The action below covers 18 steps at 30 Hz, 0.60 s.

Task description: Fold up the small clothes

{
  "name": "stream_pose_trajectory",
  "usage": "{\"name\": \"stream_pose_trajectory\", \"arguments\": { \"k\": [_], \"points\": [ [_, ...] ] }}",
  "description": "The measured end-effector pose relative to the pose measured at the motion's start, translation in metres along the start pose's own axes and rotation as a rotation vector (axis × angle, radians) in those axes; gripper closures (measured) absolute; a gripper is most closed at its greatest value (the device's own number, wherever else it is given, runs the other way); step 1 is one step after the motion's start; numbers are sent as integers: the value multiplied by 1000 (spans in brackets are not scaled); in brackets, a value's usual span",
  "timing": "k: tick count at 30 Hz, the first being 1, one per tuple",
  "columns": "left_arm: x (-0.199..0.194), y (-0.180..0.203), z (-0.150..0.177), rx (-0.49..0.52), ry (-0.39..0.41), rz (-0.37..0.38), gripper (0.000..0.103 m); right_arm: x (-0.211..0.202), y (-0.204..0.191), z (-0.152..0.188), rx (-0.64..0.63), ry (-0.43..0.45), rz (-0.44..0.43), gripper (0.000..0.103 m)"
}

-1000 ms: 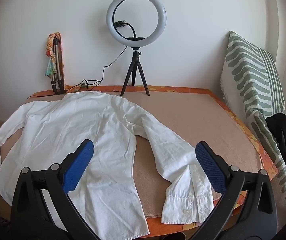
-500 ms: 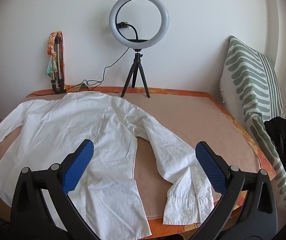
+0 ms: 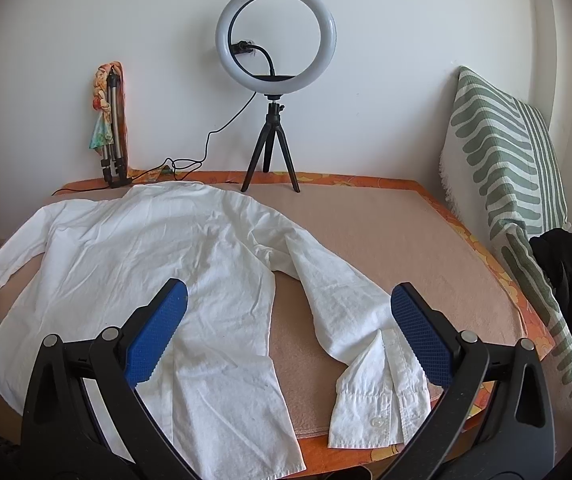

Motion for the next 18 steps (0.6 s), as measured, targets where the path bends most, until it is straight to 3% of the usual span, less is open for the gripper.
{"name": "stream_pose_trajectory", "arguments": {
  "k": [18],
  "points": [
    [-4,2,-3,0,21,-2,0,1,-1,-1,1,-2,6,0]
  ]
}}
Point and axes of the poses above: each gripper's, at about its wrist camera, not at the fingertips, and x roughly the way its jaws point, y to its right, z to its underside, the point moved 2 cm from there along x, roughly the way its jaws point, and after that the axes turned 6 degrees about -x, right-handed, at the moved point
